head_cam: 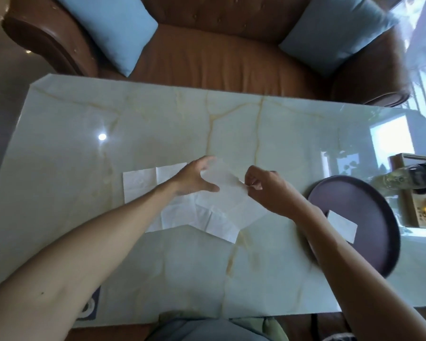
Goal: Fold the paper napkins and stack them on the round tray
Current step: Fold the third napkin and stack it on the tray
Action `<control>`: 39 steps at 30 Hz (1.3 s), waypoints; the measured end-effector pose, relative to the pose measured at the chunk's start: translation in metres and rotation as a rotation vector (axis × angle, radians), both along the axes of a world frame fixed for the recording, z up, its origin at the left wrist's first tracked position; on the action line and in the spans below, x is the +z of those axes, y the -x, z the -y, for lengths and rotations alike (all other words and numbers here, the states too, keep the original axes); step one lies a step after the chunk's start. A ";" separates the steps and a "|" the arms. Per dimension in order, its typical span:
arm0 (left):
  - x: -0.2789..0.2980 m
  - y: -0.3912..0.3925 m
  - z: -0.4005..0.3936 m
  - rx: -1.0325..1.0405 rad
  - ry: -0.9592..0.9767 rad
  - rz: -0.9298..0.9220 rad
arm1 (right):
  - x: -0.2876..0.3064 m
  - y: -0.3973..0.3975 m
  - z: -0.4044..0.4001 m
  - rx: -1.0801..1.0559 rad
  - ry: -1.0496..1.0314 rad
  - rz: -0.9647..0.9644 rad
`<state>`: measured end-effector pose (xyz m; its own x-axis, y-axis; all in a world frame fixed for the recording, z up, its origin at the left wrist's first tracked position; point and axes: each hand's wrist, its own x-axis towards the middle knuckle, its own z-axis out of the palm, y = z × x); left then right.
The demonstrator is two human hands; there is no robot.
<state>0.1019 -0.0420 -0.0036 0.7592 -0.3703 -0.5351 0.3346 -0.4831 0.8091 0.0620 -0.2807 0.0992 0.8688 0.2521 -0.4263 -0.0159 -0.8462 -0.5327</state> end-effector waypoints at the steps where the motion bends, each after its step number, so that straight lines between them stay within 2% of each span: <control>1: 0.004 -0.003 0.005 -0.016 0.034 -0.001 | 0.008 -0.001 0.005 0.005 0.013 0.029; 4: 0.016 -0.005 0.023 -0.060 0.039 0.080 | 0.028 -0.001 0.020 0.000 0.038 0.135; 8: 0.037 -0.002 0.044 0.007 0.094 0.107 | 0.046 0.010 0.039 0.023 0.077 0.200; 11: 0.052 -0.001 0.057 0.051 0.149 0.121 | 0.054 0.022 0.052 0.119 0.042 0.050; 13: 0.063 -0.001 0.063 0.035 0.129 0.165 | 0.055 0.023 0.062 0.097 -0.026 -0.062; 15: 0.076 -0.002 0.066 0.004 0.123 0.207 | 0.049 0.015 0.072 0.010 -0.049 0.063; 17: 0.091 -0.001 0.068 -0.036 0.125 0.220 | 0.041 0.004 0.076 -0.047 0.030 0.214; 24: 0.143 0.001 0.057 -0.183 0.070 0.218 | 0.043 -0.028 0.051 0.213 0.071 0.135; 32: 0.169 0.005 0.030 -0.248 -0.045 0.198 | 0.060 -0.035 0.032 0.254 -0.024 0.129; 37: 0.171 0.003 0.027 -0.351 -0.126 0.142 | 0.066 -0.034 0.026 0.291 0.000 0.122; 39: 0.174 0.007 0.038 -0.366 -0.168 0.184 | 0.068 -0.034 0.023 0.327 0.012 0.118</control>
